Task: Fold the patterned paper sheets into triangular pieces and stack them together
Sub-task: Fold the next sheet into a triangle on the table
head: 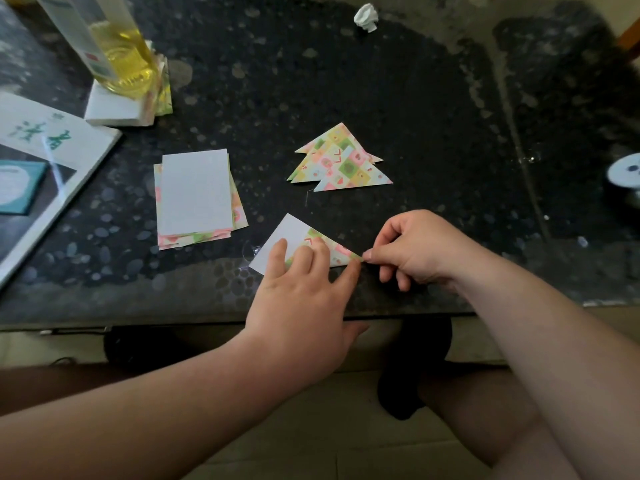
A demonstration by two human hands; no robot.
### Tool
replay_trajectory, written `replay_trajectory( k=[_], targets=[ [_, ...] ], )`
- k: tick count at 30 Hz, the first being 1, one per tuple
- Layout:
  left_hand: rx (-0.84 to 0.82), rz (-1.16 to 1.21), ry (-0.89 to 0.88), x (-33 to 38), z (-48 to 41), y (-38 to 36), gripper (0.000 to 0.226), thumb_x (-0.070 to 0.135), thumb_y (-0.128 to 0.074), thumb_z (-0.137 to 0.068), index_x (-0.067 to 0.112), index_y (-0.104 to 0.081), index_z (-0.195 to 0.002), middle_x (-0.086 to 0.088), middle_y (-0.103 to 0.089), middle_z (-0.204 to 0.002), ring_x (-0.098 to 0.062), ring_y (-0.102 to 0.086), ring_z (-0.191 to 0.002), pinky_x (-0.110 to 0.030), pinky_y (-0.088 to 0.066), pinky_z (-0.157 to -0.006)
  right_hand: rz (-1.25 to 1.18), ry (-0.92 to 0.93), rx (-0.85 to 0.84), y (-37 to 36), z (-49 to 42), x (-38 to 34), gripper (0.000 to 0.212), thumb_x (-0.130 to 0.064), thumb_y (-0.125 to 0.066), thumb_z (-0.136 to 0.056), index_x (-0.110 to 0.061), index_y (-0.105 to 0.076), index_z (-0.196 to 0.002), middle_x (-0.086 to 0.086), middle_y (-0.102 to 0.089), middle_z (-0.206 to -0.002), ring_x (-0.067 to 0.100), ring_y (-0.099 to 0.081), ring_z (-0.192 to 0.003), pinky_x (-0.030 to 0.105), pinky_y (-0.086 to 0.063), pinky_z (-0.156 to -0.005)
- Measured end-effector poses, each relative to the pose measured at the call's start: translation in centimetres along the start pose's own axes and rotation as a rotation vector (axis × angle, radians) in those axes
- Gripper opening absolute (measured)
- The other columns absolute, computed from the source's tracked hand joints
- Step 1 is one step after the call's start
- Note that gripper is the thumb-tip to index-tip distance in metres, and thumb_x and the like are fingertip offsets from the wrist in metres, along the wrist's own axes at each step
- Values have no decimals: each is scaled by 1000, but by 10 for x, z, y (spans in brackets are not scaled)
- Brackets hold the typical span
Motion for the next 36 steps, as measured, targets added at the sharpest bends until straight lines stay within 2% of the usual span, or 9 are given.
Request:
replay_trajectory(
  k=[8,11,18,32,36],
  targets=[
    [-1,0,12,1,1,-2,84,75,-27,-96,29,-5,-163,-23,-15,-164,-36,-17,-149,-60,5,-121,21,16,30,-1,-1,-1,21,-29,-78,-91,-13,-66,-85,2,-72,-58,12,-54,-36,16,-34,-36],
    [5,-2,20,-1,2,-1,85,75,-26,-96,27,-6,-163,-22,-15,-164,-35,-18,-149,-61,4,-122,33,9,26,-1,-1,-1,21,-30,-79,-90,-14,-66,-84,2,-72,-58,12,-55,-37,19,-36,-39],
    [-18,-6,26,-2,2,-4,86,76,-24,-96,26,0,-162,-20,-8,-166,-34,-11,-152,-65,6,-120,24,5,33,-2,-2,0,21,-29,-79,-90,-14,-66,-85,3,-72,-58,12,-54,-36,21,-35,-41],
    [-33,-6,36,-1,5,-7,90,75,-25,-96,22,4,-163,-23,-1,-167,-37,-2,-155,-64,8,-121,12,12,33,-3,-3,0,22,-28,-79,-90,-12,-65,-85,5,-71,-57,12,-53,-34,20,-33,-39],
    [-53,-4,39,0,5,-10,91,75,-23,-96,22,10,-162,-22,6,-167,-38,5,-155,-63,9,-121,16,8,33,-3,-3,0,22,-29,-80,-89,-13,-65,-85,4,-71,-58,12,-53,-35,21,-33,-41]
  ],
)
Point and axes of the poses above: each hand's wrist, its own z-axis away from the middle knuckle, its own y-axis out of the back of the hand, x = y × z, the point moved 7 cm from there along -z, towards the middle knuckle
